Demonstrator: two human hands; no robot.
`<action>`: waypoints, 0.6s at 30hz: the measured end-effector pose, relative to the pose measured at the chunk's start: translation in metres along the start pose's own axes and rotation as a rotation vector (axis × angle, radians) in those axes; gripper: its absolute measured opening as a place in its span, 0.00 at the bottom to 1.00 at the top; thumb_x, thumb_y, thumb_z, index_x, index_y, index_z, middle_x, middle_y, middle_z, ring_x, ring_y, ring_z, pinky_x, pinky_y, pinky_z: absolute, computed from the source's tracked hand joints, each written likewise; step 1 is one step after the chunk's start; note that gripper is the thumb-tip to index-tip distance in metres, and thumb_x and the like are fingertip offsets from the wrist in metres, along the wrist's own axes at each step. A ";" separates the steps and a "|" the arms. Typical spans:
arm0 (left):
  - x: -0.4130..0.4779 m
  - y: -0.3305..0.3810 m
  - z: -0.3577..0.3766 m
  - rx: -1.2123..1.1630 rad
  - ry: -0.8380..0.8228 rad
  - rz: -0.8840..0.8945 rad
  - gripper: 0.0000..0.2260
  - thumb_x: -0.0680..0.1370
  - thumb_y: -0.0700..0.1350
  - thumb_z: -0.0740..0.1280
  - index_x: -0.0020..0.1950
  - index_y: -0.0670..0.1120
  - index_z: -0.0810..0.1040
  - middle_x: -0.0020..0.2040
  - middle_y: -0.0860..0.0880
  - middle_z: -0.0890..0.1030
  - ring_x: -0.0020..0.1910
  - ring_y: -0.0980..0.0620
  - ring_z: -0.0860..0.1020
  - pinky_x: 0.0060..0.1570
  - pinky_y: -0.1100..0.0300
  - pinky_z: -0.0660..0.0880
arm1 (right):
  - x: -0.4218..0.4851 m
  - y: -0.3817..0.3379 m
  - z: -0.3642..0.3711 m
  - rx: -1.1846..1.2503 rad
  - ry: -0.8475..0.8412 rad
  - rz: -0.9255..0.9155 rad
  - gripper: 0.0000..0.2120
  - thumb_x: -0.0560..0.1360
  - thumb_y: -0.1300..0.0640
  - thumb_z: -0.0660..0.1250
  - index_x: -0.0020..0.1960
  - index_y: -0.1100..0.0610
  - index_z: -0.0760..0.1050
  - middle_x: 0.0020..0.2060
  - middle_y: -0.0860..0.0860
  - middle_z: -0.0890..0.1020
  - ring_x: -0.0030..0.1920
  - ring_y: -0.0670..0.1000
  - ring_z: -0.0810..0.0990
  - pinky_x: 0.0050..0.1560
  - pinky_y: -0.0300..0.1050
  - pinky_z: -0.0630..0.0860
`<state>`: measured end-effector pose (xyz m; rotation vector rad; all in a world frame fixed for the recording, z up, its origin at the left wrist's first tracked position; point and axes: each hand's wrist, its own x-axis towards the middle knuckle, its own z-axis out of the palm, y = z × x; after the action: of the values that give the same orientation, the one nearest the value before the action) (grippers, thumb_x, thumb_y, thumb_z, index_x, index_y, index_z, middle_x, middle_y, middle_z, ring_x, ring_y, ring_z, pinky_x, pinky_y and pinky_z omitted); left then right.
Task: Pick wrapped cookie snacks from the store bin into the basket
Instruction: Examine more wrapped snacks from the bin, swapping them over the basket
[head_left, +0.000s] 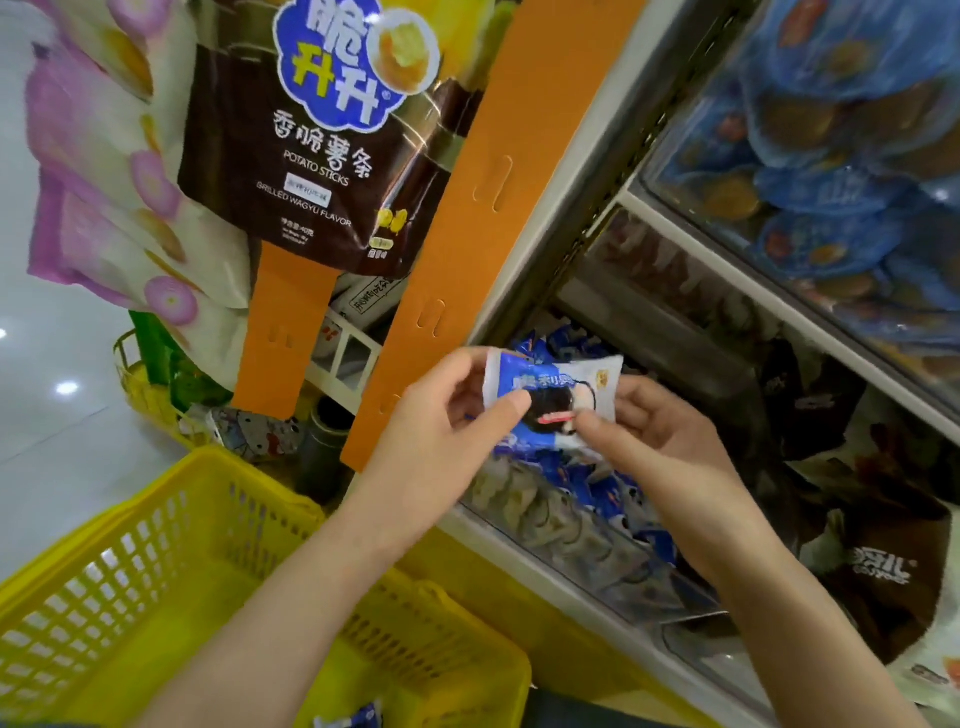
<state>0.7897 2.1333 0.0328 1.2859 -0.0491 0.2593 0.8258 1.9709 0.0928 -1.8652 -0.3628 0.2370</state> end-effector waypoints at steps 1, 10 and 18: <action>0.000 -0.001 -0.001 -0.084 0.021 -0.040 0.14 0.72 0.48 0.68 0.57 0.51 0.75 0.51 0.52 0.82 0.51 0.58 0.81 0.44 0.66 0.77 | 0.000 0.002 0.003 0.017 0.016 0.002 0.18 0.63 0.53 0.71 0.52 0.55 0.78 0.46 0.50 0.85 0.47 0.48 0.84 0.45 0.36 0.79; -0.005 -0.007 -0.002 -0.218 0.156 -0.155 0.15 0.70 0.45 0.70 0.57 0.50 0.76 0.51 0.52 0.84 0.50 0.56 0.82 0.49 0.59 0.79 | 0.027 0.019 0.018 -0.026 0.077 0.012 0.16 0.69 0.45 0.67 0.51 0.54 0.77 0.45 0.49 0.84 0.46 0.46 0.83 0.44 0.33 0.78; -0.003 -0.007 -0.009 -0.102 0.190 -0.100 0.13 0.73 0.45 0.69 0.57 0.51 0.76 0.52 0.54 0.83 0.51 0.58 0.81 0.53 0.56 0.78 | 0.161 0.060 -0.030 -0.609 0.335 0.138 0.15 0.79 0.50 0.60 0.61 0.58 0.73 0.56 0.52 0.77 0.53 0.50 0.75 0.50 0.38 0.68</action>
<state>0.7872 2.1392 0.0231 1.1535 0.1616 0.2885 0.9933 1.9855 0.0480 -2.4850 -0.0717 -0.1129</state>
